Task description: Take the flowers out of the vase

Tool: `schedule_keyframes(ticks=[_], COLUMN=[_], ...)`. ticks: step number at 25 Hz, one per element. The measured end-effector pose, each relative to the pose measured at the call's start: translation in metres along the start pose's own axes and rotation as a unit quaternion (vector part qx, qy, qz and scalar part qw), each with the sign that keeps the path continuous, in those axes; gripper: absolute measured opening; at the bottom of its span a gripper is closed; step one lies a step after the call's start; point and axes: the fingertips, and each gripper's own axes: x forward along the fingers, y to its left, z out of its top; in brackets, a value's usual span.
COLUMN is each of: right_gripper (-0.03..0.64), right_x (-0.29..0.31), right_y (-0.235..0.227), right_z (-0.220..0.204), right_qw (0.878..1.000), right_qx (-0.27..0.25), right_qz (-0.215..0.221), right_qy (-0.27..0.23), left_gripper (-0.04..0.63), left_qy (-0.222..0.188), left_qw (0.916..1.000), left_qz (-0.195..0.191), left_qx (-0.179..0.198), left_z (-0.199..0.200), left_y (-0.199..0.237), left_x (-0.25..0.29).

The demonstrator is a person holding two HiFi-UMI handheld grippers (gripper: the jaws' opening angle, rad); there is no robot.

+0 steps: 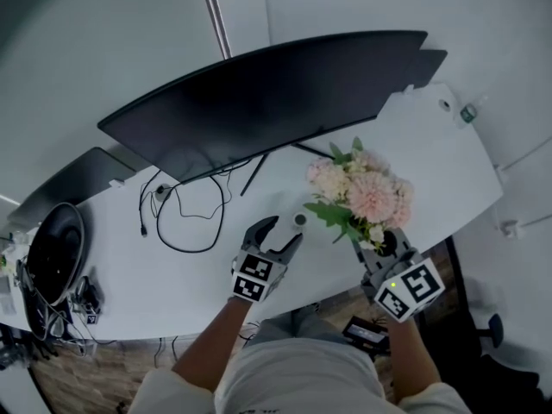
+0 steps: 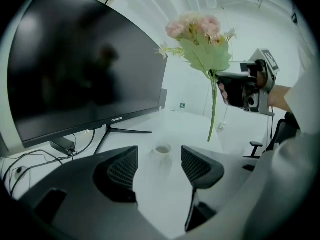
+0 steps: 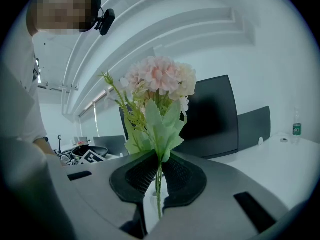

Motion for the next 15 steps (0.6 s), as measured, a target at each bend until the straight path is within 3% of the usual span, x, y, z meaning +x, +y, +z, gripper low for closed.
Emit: schedule_keyframes(ticks=[9, 15], right_gripper=[0.052, 0.052], right_x=[-0.002, -0.004], right_y=[0.004, 0.007], right_z=[0.005, 0.008], right_qw=[1.0, 1.0], right_qx=[0.012, 0.015], right_qz=[0.008, 0.008], right_qy=[0.016, 0.02], left_gripper=[0.181, 0.09], left_qy=[-0.037, -0.033], left_qw=[0.9983, 0.998], left_qz=[0.007, 0.008], left_qx=[-0.044, -0.053], left_z=[0.053, 0.066], left_y=[-0.013, -0.016], left_x=[-0.046, -0.061])
